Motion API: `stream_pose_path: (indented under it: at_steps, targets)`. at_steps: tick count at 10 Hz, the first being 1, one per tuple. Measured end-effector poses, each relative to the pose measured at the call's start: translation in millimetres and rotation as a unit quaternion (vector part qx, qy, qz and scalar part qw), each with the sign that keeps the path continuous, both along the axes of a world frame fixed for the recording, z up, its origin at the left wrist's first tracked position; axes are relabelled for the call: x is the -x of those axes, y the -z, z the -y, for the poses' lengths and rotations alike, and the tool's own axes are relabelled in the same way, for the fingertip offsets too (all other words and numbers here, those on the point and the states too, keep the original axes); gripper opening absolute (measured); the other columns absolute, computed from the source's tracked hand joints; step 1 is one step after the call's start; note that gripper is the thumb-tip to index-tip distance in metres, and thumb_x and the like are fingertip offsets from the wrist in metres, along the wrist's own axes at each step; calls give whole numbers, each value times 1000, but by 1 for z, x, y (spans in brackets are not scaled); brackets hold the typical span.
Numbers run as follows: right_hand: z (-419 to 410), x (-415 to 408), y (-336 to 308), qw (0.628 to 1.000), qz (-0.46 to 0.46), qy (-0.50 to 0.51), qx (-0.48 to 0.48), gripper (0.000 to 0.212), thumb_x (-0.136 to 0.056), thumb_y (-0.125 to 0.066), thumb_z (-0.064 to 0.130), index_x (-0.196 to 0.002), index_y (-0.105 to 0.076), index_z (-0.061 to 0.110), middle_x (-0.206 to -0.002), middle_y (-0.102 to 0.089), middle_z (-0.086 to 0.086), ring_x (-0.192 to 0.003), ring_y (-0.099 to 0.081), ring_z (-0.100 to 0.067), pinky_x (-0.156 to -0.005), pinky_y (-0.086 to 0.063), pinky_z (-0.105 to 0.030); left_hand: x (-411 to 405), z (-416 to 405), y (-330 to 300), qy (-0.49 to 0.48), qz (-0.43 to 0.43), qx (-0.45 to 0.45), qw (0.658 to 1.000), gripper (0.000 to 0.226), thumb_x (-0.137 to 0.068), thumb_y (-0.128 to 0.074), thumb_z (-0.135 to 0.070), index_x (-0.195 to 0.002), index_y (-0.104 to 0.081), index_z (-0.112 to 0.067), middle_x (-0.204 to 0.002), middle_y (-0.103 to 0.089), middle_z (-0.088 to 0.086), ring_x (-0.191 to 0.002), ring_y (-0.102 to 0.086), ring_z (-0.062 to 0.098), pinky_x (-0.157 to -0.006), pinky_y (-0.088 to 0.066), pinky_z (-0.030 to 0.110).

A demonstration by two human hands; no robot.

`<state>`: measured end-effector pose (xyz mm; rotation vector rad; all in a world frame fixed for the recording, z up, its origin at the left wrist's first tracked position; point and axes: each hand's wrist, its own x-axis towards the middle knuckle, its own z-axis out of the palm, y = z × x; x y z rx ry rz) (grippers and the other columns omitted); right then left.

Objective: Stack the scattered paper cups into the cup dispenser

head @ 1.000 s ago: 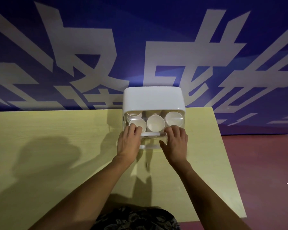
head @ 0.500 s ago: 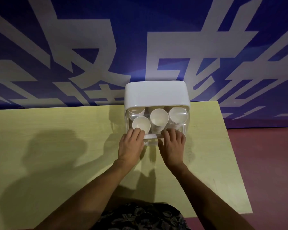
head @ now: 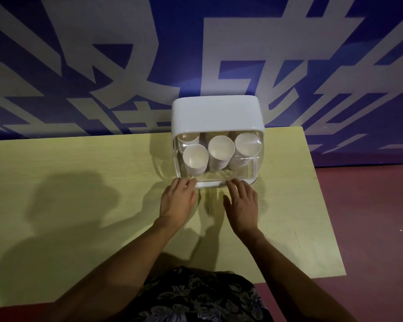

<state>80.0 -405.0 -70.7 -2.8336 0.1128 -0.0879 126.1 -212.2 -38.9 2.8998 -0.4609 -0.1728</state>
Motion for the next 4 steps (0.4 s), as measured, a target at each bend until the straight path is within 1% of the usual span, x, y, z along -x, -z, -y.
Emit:
stream_pose_path:
  at_steps: [1, 2, 3, 4]
  targets:
    - [-4, -5, -11, 999, -29, 1, 24, 45, -82, -69, 22, -126, -59, 17, -129, -57, -4, -121, -51, -30, -98, -42, -42, -6, 3, -6, 8, -48, -32, 998, 36, -96, -44, -29, -131, -51, -22, -122, -54, 0, -114, -48, 20, -87, -47, 34]
    - [-10, -6, -28, 998, -65, 9, 15, 40, -87, -66, 25, -125, -60, 16, -131, -58, -5, -121, -51, -30, -101, -40, -43, -5, -1, -17, 10, -92, 1, 996, 37, -96, -46, -33, -131, -52, -22, -125, -54, -1, -113, -49, 21, -89, -48, 35]
    - [-18, -18, -52, 999, -45, -2, -17, 35, -88, -65, 22, -122, -62, 14, -128, -60, -5, -115, -55, -29, -94, -45, -39, -15, -16, -40, 12, -98, 121, 988, 29, -92, -53, -31, -119, -61, -23, -114, -60, -4, -103, -56, 21, -82, -51, 35]
    - [-33, -39, -96, 993, 23, -11, -118, 28, -87, -66, 16, -114, -66, 9, -116, -65, -7, -103, -59, -29, -85, -47, -34, -36, -38, -77, -2, -60, 214, 975, 22, -91, -57, -29, -110, -66, -23, -106, -65, -6, -93, -60, 16, -78, -52, 32]
